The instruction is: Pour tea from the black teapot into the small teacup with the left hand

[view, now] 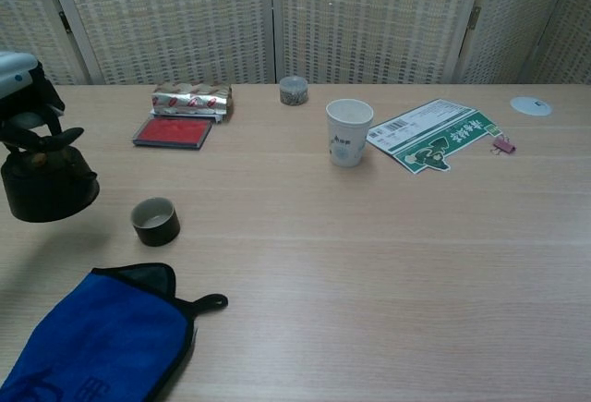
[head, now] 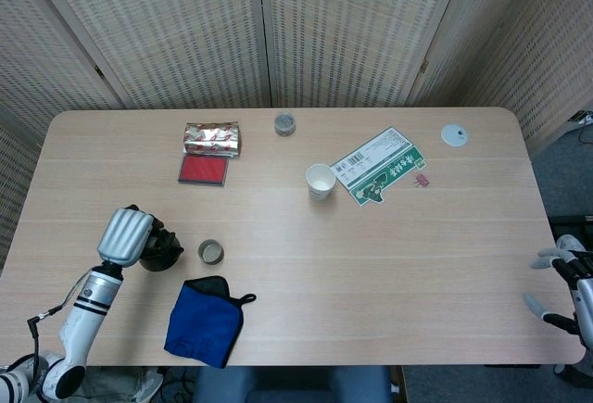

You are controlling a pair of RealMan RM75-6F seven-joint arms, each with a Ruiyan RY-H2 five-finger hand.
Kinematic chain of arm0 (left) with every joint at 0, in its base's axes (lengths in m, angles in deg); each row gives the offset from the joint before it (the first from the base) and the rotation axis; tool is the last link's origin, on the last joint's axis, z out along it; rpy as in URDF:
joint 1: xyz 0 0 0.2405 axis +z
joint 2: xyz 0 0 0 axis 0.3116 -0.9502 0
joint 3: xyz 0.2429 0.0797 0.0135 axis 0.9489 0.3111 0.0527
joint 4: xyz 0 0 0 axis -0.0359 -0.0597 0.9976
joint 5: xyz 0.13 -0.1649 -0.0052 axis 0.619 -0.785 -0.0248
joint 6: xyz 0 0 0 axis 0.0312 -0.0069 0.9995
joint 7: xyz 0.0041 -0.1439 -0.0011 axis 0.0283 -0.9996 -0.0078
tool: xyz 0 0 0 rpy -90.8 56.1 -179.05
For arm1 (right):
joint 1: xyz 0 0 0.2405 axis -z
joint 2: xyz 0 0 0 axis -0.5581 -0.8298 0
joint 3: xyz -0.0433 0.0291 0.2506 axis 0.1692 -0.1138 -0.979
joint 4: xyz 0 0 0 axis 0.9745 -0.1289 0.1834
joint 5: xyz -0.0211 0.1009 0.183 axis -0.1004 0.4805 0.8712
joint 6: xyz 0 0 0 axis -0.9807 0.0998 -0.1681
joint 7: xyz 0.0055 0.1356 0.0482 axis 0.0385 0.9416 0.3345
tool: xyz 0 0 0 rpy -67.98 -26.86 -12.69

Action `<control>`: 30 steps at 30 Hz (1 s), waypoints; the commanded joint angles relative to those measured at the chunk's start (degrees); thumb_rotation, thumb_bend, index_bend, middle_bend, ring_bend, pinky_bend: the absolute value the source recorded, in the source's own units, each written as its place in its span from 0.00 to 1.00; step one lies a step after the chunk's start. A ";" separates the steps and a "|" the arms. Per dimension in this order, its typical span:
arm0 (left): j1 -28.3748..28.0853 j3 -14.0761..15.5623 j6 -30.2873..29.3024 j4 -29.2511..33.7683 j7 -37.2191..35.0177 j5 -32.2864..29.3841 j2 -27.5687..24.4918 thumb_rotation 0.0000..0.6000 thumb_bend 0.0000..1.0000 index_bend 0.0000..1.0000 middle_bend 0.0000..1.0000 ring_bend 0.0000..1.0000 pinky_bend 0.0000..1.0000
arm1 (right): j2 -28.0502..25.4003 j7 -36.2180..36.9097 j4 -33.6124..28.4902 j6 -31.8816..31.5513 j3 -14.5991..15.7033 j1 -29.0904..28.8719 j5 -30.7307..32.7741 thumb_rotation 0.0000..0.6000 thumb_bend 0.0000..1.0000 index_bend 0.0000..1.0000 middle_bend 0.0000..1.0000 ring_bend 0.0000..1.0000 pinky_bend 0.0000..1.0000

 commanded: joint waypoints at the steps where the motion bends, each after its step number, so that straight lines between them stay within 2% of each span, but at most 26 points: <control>1: -0.51 0.04 0.18 -0.22 1.47 0.31 0.48 0.79 0.41 1.00 1.00 0.96 0.54 | 0.02 0.07 0.09 -0.10 -0.04 0.02 -0.06 1.00 0.14 0.42 0.33 0.27 0.27; 20: -2.63 0.12 0.94 -2.59 6.06 1.33 3.42 0.80 0.41 1.00 1.00 0.96 0.54 | -0.14 0.09 0.19 -1.13 -0.41 0.31 -0.33 1.00 0.14 0.42 0.33 0.27 0.27; 30: -3.43 0.05 0.77 -4.13 6.75 1.84 5.14 0.89 0.41 1.00 1.00 0.96 0.54 | -0.08 0.28 0.41 -0.90 -0.42 0.32 -0.14 1.00 0.14 0.42 0.33 0.27 0.27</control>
